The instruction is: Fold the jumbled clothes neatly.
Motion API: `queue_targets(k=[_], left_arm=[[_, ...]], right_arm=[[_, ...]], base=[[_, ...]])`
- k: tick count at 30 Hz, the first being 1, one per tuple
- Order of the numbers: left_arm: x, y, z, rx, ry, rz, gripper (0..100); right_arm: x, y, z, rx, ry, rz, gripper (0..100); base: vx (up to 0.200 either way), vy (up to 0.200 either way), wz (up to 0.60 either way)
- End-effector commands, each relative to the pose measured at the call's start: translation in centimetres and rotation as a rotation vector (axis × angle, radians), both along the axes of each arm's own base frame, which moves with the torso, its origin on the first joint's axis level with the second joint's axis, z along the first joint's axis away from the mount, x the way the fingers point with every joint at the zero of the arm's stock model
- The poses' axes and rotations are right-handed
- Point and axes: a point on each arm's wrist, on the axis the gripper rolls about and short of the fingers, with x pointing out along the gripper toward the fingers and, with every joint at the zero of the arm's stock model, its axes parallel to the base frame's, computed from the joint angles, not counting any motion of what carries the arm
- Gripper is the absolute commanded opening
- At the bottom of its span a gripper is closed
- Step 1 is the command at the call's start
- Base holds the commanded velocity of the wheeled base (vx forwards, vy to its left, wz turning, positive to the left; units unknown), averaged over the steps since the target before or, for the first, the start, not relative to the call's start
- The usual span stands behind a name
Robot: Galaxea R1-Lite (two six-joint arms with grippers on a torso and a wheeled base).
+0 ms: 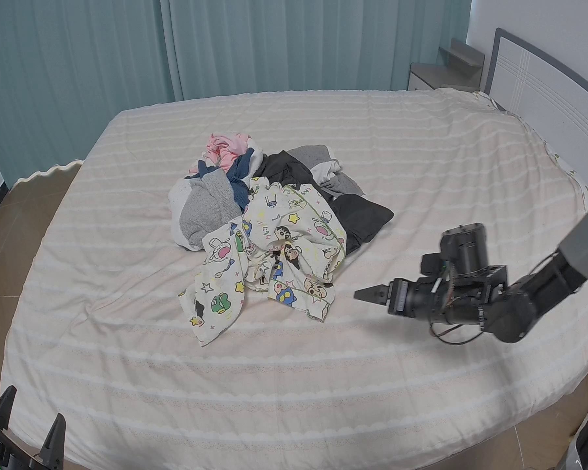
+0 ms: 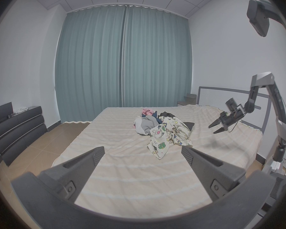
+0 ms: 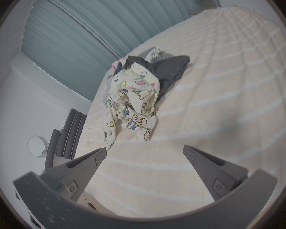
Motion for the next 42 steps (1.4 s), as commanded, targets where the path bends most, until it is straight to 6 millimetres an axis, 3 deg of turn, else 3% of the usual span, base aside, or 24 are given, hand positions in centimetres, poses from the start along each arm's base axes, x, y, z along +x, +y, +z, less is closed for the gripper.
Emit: queue_targets(k=[1, 14, 23, 42], left_arm=[[0.0, 0.0, -0.5, -0.003, 0.0, 0.001, 100], [0.0, 0.0, -0.5, -0.011, 0.0, 0.004, 100], [0.0, 0.0, -0.5, -0.019, 0.001, 0.007, 100], [0.0, 0.0, -0.5, -0.029, 0.001, 0.018, 100]], right_arm=[[3.4, 6.0, -7.0, -0.033, 0.051, 0.016, 100], [4.4, 6.7, -7.2, -0.028, 0.029, 0.014, 100], [7.4, 8.4, -8.5, -0.051, -0.015, -0.055, 100], [10.8, 11.0, -9.7, -0.052, -0.084, -0.107, 100]], base=[[0.0, 0.0, 0.0], [0.0, 0.0, 0.0], [0.0, 0.0, 0.0], [0.0, 0.0, 0.0]])
